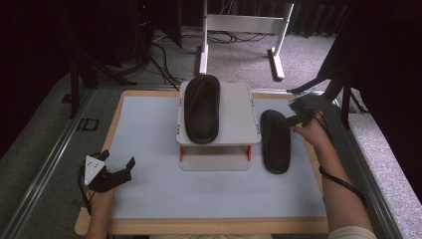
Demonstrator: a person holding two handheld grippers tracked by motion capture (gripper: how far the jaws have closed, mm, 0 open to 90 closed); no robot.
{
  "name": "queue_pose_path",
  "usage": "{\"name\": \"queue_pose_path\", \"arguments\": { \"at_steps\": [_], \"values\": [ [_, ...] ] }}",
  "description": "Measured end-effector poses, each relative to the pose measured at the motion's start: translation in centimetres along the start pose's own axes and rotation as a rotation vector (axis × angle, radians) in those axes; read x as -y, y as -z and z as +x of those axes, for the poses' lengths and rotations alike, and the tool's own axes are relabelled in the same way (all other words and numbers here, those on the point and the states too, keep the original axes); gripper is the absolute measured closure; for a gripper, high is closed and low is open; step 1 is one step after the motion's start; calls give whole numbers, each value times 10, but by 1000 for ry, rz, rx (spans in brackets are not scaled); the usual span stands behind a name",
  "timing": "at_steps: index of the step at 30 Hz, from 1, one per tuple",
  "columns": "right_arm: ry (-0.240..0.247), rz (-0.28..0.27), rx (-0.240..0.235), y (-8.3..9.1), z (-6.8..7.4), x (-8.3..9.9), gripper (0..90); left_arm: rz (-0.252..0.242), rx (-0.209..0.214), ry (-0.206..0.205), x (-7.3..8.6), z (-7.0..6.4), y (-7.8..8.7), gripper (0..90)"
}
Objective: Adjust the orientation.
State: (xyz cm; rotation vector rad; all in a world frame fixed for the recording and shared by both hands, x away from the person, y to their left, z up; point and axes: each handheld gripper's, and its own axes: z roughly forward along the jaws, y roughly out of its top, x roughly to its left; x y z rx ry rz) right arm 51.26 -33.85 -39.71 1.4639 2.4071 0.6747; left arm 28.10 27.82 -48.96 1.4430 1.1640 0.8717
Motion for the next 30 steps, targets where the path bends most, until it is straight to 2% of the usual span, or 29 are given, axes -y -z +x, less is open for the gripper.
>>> {"name": "queue_pose_path", "arguments": {
  "at_steps": [3, 6, 10, 13, 15, 22, 30],
  "values": [
    [0, 17, 18, -4, 2, -5, 512, 0, 1, 3, 0, 0, 0, 12],
    [2, 63, 23, -11, 4, -8, 536, 2, 1, 1, 0, 0, 0, 12],
    [-3, 115, 37, -15, 2, -10, 615, 1, 3, 3, 0, 1, 0, 12],
    [-66, 137, 24, -16, 2, -12, 642, 3, 4, 6, 0, 1, 0, 12],
    [-49, 159, 30, -18, 4, -13, 661, 5, 3, 7, 0, 1, 0, 12],
    [-35, 185, 56, -20, 6, -13, 696, 6, -2, 8, 0, 1, 0, 12],
    [-82, 237, 64, -13, 4, -17, 717, 8, -2, 9, 0, 1, -1, 12]
  ]
}}
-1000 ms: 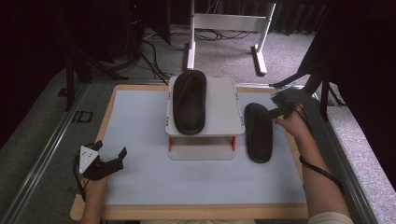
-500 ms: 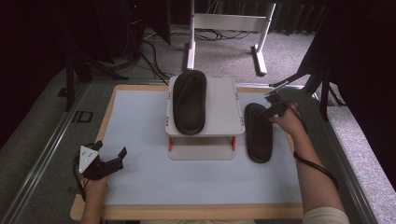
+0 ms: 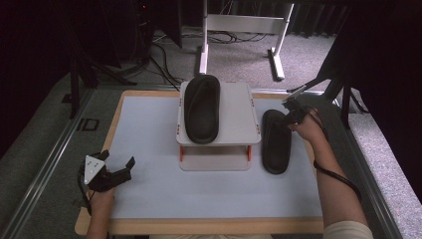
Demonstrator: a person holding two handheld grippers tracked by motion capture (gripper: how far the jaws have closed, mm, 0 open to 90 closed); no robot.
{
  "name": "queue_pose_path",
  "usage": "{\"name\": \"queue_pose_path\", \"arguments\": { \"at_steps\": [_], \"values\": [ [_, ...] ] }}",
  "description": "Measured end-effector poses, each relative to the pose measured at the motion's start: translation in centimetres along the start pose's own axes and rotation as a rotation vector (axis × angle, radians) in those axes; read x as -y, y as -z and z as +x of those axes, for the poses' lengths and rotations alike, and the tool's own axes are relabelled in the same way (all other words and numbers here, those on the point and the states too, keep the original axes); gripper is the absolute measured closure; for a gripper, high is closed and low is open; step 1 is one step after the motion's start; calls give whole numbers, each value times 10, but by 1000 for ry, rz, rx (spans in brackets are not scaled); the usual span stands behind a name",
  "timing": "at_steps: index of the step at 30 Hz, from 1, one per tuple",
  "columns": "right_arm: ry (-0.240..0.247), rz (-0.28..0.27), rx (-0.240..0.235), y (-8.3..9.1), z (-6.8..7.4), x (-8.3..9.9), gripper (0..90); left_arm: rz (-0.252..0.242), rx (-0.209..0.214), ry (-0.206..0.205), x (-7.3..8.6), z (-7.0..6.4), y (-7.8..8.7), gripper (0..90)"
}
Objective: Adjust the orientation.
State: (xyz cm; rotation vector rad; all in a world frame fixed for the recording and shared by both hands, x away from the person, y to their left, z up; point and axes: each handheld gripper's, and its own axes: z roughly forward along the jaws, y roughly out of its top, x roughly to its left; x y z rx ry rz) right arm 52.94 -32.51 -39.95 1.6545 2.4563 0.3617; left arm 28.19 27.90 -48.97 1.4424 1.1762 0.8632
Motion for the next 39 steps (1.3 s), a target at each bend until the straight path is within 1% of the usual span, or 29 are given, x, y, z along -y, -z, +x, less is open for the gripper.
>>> {"name": "queue_pose_path", "arguments": {
  "at_steps": [2, 5, 9, 13, 17, 18, 21, 23, 26, 31, 34, 35, 36, 39],
  "values": [
    [3, 0, 2, 2, -1, 0, 718, -1, 0, -1, 0, 0, 0, 12],
    [18, 0, -15, 14, -2, 1, 719, 1, -1, 1, 0, 0, 0, 12],
    [10, 3, -27, 28, -4, 3, 722, 1, 0, 0, 0, 0, 0, 12],
    [19, -7, -14, 44, -6, 4, 723, 2, -1, 1, 0, 0, 0, 12],
    [38, -12, -3, 62, -4, 1, 722, 2, -1, 1, 0, 0, 0, 12],
    [49, -20, 1, 67, -3, 0, 723, 2, 0, 1, 0, 0, 0, 12],
    [60, -33, 16, 81, 1, -2, 723, 0, 1, 3, 0, 0, 0, 12],
    [72, -26, 15, 91, 5, -4, 723, 0, 1, 5, 0, 0, 0, 12],
    [76, -17, 27, 106, 9, -9, 722, 0, 2, 5, 0, 0, 0, 12],
    [57, -25, 16, 130, 17, -19, 722, 0, 3, 8, 0, 1, 0, 12],
    [54, -25, 13, 133, 18, -20, 722, 1, 2, 6, 0, 1, 0, 12],
    [51, -34, 10, 138, 20, -22, 722, 2, 4, 4, 0, 1, 0, 12],
    [65, -51, 10, 151, 28, -29, 722, 1, 4, 6, 0, 1, 0, 12],
    [70, -70, -4, 161, 37, -35, 722, 0, 5, 10, 0, 1, 0, 12]
  ]
}}
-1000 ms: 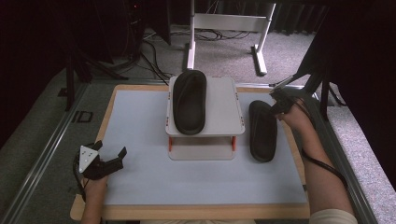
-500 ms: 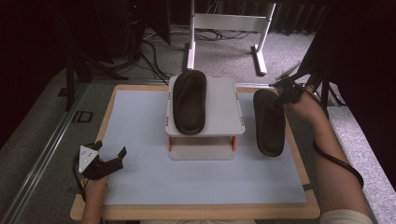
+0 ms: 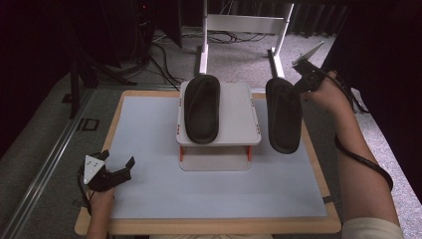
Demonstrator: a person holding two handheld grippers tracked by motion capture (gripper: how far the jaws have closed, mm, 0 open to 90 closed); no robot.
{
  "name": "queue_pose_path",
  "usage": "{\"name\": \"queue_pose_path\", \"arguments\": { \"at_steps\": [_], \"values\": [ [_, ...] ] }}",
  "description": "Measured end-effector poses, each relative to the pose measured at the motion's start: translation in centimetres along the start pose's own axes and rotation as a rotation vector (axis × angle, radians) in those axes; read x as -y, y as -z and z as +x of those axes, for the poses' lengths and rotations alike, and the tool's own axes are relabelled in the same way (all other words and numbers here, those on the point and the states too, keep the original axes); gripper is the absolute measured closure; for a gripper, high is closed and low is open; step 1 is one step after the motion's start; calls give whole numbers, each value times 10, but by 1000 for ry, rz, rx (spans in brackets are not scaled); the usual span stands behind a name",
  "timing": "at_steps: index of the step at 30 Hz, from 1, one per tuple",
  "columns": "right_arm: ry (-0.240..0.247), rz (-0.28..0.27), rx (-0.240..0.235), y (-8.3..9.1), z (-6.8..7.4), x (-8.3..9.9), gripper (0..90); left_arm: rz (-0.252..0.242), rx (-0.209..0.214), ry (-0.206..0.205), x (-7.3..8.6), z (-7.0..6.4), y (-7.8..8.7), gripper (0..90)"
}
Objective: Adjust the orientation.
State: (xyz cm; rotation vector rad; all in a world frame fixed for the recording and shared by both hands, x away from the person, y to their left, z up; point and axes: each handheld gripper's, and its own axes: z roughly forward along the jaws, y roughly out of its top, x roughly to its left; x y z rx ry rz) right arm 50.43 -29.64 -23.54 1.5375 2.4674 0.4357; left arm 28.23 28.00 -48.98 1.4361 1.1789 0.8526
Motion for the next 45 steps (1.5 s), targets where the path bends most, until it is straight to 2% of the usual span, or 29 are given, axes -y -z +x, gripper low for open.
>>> {"name": "queue_pose_path", "arguments": {
  "at_steps": [1, 5, 6, 9, 12, 15, 20, 26, 33, 39, 45],
  "values": [
    [0, 0, 0, 0, 0, 0, 722, 0, -1, 2, 0, 0, 0, 12],
    [20, -17, -21, 8, 17, -13, 722, 2, -1, -2, 0, 0, 0, 12],
    [20, -17, -21, 8, 17, -13, 722, 2, -1, -2, 0, 0, 0, 12],
    [35, -30, -46, 9, 33, -24, 722, 1, 0, -6, 0, -1, 0, 12],
    [42, -33, -52, 8, 41, -29, 722, 2, 0, -5, 0, 0, 0, 12],
    [68, -22, -60, 3, 58, -39, 722, -1, 4, -5, 0, 0, 0, 12],
    [91, -17, -91, -4, 75, -51, 722, -1, 5, -5, 0, 0, 0, 12],
    [117, 10, -73, -13, 93, -64, 722, -1, 8, -8, 0, 0, 1, 12],
    [121, 33, -82, -28, 102, -73, 721, -4, 13, -5, 0, 0, 1, 12],
    [117, 24, -72, -30, 107, -76, 721, -4, 13, -8, 0, 0, 1, 12],
    [99, 20, -96, -31, 108, -78, 721, -4, 18, -6, 0, 0, 1, 12]
  ]
}}
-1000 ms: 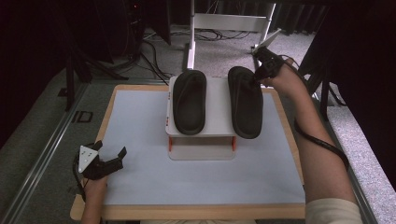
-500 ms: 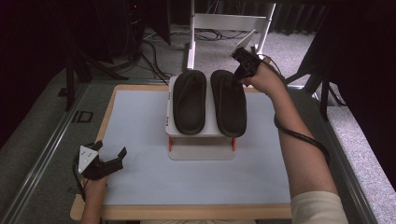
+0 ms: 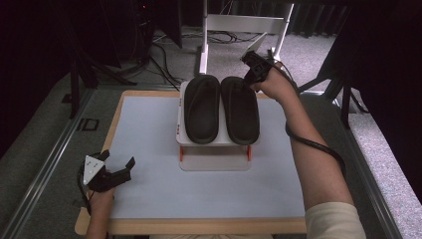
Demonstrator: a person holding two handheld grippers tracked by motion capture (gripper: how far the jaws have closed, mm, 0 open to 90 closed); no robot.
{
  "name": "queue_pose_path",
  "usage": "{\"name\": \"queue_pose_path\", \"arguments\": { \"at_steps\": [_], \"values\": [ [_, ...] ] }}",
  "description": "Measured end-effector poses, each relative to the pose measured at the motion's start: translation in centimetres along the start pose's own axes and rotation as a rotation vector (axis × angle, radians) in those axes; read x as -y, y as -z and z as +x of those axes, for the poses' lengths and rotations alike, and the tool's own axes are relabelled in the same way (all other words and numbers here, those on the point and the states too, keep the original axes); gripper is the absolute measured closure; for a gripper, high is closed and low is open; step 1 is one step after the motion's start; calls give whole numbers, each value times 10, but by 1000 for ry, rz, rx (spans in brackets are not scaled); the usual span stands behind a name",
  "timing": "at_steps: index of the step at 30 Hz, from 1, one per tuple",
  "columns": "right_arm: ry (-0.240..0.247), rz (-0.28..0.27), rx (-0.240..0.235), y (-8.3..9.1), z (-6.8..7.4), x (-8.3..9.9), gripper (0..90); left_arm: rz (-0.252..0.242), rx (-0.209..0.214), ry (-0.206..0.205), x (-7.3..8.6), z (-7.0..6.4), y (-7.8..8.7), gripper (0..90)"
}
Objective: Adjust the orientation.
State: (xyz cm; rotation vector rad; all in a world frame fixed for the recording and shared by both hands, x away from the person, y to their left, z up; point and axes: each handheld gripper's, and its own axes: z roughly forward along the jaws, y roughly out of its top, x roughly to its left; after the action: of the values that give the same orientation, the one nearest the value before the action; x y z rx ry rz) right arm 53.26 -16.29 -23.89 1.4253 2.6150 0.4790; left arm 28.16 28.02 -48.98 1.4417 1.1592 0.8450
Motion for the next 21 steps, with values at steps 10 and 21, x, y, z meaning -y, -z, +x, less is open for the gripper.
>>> {"name": "queue_pose_path", "arguments": {
  "at_steps": [10, 21],
  "values": [
    [-1, -10, -23, -3, 7, 0, 711, 1, 6, -6, 0, 0, 0, 12],
    [-12, -60, -64, -2, 6, 10, 678, 2, 5, -7, 0, 0, 0, 12]
  ]
}}
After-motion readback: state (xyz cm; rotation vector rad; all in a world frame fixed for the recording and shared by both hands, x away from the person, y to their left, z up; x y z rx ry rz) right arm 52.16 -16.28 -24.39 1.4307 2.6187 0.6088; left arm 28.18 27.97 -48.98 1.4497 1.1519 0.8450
